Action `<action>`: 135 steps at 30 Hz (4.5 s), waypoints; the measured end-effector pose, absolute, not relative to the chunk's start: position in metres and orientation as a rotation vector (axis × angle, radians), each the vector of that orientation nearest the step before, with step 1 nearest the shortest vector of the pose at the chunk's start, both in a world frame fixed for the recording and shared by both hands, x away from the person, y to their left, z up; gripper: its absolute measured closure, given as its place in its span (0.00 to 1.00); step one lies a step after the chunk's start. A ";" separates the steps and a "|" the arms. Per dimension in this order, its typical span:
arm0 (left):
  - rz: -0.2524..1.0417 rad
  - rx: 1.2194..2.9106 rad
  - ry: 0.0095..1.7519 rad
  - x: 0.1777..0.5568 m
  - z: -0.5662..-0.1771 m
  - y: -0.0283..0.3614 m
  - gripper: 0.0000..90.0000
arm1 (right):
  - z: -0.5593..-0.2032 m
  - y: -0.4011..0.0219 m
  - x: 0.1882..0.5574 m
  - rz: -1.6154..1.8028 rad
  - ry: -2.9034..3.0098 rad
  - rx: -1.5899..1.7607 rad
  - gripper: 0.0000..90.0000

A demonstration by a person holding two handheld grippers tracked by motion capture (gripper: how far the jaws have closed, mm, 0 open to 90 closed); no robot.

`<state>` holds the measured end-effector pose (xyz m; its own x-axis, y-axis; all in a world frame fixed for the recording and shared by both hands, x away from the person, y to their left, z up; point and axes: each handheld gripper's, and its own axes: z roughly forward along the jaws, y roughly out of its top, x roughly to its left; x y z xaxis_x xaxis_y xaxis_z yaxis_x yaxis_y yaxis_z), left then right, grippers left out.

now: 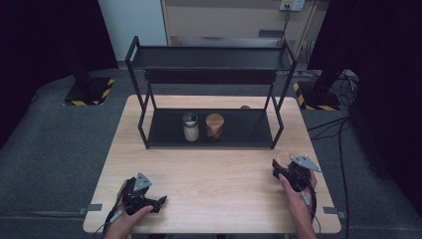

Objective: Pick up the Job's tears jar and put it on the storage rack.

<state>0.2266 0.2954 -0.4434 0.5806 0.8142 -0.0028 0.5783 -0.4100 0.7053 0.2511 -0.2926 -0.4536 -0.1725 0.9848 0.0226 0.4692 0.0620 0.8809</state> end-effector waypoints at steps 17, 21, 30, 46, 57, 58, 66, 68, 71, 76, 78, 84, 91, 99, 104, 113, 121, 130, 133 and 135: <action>0.453 2.138 1.103 0.227 -0.443 0.295 0.00 | -0.438 -0.291 0.245 1.044 1.730 1.416 0.29; 0.452 2.139 1.103 0.227 -0.443 0.295 0.00 | -0.434 -0.289 0.244 1.051 1.737 1.406 0.29; 0.452 2.138 1.103 0.227 -0.443 0.295 0.00 | -0.430 -0.284 0.244 1.057 1.764 1.380 0.29; 0.452 2.138 1.103 0.227 -0.443 0.295 0.00 | -0.419 -0.275 0.247 1.068 1.802 1.342 0.29; 0.453 2.138 1.103 0.227 -0.443 0.295 0.00 | -0.414 -0.266 0.251 1.078 1.836 1.307 0.29; 0.453 2.137 1.104 0.226 -0.444 0.295 0.00 | -0.414 -0.265 0.251 1.079 1.838 1.306 0.29; 0.453 2.138 1.103 0.226 -0.443 0.295 0.00 | -0.412 -0.256 0.254 1.085 1.859 1.298 0.29; 0.453 2.137 1.104 0.226 -0.444 0.295 0.00 | -0.411 -0.254 0.255 1.090 1.863 1.294 0.29; 0.453 2.137 1.103 0.227 -0.444 0.295 0.00 | -0.410 -0.251 0.256 1.094 1.871 1.284 0.29; 0.452 2.138 1.103 0.227 -0.443 0.295 0.00 | -0.409 -0.246 0.259 1.092 1.884 1.274 0.29; 0.452 2.138 1.103 0.227 -0.443 0.295 0.00 | -0.409 -0.244 0.260 1.094 1.887 1.273 0.29; 0.452 2.138 1.103 0.227 -0.443 0.295 0.00 | -0.409 -0.239 0.261 1.100 1.894 1.262 0.29; 0.452 2.138 1.103 0.227 -0.443 0.295 0.00 | -0.409 -0.235 0.263 1.104 1.900 1.258 0.29; 0.452 2.138 1.103 0.227 -0.443 0.295 0.00 | -0.408 -0.230 0.266 1.108 1.908 1.252 0.29; 0.452 2.138 1.103 0.227 -0.443 0.295 0.00 | -0.407 -0.226 0.268 1.114 1.913 1.244 0.29; 0.451 2.138 1.103 0.227 -0.443 0.295 0.00 | -0.408 -0.222 0.270 1.123 1.916 1.241 0.29; 0.451 2.138 1.102 0.227 -0.443 0.296 0.00 | -0.408 -0.216 0.272 1.125 1.924 1.239 0.29; 0.451 2.138 1.102 0.227 -0.443 0.296 0.00 | -0.405 -0.210 0.276 1.137 1.926 1.228 0.29; 0.451 2.138 1.102 0.227 -0.443 0.296 0.00 | -0.405 -0.208 0.277 1.139 1.927 1.229 0.29; 0.451 2.138 1.102 0.227 -0.443 0.296 0.00 | -0.404 -0.207 0.277 1.143 1.927 1.229 0.29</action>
<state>0.2268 0.2955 -0.4434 0.5812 0.8137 -0.0032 0.5780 -0.4101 0.7055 0.2771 -0.2073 -0.4044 -0.4090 0.9122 -0.0229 0.4176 0.2094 0.8842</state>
